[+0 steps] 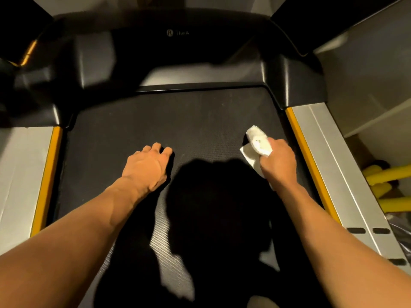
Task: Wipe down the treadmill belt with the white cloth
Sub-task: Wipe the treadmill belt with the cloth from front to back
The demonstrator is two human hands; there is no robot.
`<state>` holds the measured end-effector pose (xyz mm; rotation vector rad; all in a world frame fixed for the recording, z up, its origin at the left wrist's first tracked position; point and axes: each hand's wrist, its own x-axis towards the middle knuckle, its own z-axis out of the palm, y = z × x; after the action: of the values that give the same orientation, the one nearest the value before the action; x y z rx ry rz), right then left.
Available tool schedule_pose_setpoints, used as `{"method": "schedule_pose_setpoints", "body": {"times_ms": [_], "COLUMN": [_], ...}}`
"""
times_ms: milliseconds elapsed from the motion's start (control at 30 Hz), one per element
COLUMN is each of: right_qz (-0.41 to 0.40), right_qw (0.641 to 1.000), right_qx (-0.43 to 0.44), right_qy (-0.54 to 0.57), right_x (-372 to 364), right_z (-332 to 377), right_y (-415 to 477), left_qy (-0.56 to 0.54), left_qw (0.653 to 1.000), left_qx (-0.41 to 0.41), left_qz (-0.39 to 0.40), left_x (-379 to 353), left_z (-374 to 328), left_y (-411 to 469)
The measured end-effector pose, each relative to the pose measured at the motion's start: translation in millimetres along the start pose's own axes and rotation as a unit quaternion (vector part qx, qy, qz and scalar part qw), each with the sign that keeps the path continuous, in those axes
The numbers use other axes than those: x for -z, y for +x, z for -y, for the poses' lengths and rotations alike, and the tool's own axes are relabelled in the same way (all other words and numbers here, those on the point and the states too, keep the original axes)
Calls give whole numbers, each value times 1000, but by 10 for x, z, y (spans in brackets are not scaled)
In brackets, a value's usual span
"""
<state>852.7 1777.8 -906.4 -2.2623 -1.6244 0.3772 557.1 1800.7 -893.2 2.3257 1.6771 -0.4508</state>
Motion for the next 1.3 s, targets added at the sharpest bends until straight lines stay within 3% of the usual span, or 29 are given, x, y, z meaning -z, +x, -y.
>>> {"method": "schedule_pose_setpoints", "body": {"times_ms": [67, 200, 267, 367, 433, 500, 567, 600, 700, 733, 833, 933, 1000, 1100, 1200, 1300], "right_qz": [36, 82, 41, -43, -79, -35, 60, 84, 49, 23, -75, -44, 15, 113, 50, 30], "right_qw": [998, 965, 973, 996, 991, 998, 996, 988, 977, 981, 997, 996, 998, 979, 968, 991], "right_qx": [48, 231, 190, -22, -81, -61, -1, 74, 184, 185, 2, -83, -48, 126, 228, 121], "right_qy": [1, 96, 122, 70, 75, 4, 63, 104, 97, 59, -18, 2, 38, 112, 89, 47], "right_x": [-149, -336, -222, 13, 76, 49, -17, -33, -9, 29, 125, 61, -70, -225, -160, -79], "right_z": [-39, 156, 199, 56, -89, -68, 90, 185, 273, 195, -283, -449, -261, 155, 365, 418], "right_y": [-267, -838, -723, -203, -31, -114, -379, -511, -577, -506, -91, -4, -159, -601, -592, -118], "left_qy": [-10, -32, -25, -17, -30, -49, -60, -62, -66, -63, -45, -39, -50, -56, -75, -97], "left_qw": [1000, 999, 1000, 1000, 999, 998, 997, 997, 997, 997, 999, 999, 999, 998, 997, 995], "left_qx": [7, 22, 15, 5, 13, 33, 44, 43, 38, 36, 20, 8, 7, -6, -5, 9], "left_qz": [-2, 2, 6, 15, 13, 17, 26, 25, 14, 9, 0, 3, 6, 21, 28, 20], "left_x": [35, 11, -12, -12, 12, 69, 97, 95, 26, -4, -76, -47, -17, 21, 16, 5], "left_z": [-17, -40, -14, 3, -32, -95, -141, -149, -116, -95, -40, -15, 5, 67, 139, 248], "left_y": [31, 47, 13, -36, -34, 3, 37, 46, 41, 21, -17, 3, 34, 53, 23, -1]}}
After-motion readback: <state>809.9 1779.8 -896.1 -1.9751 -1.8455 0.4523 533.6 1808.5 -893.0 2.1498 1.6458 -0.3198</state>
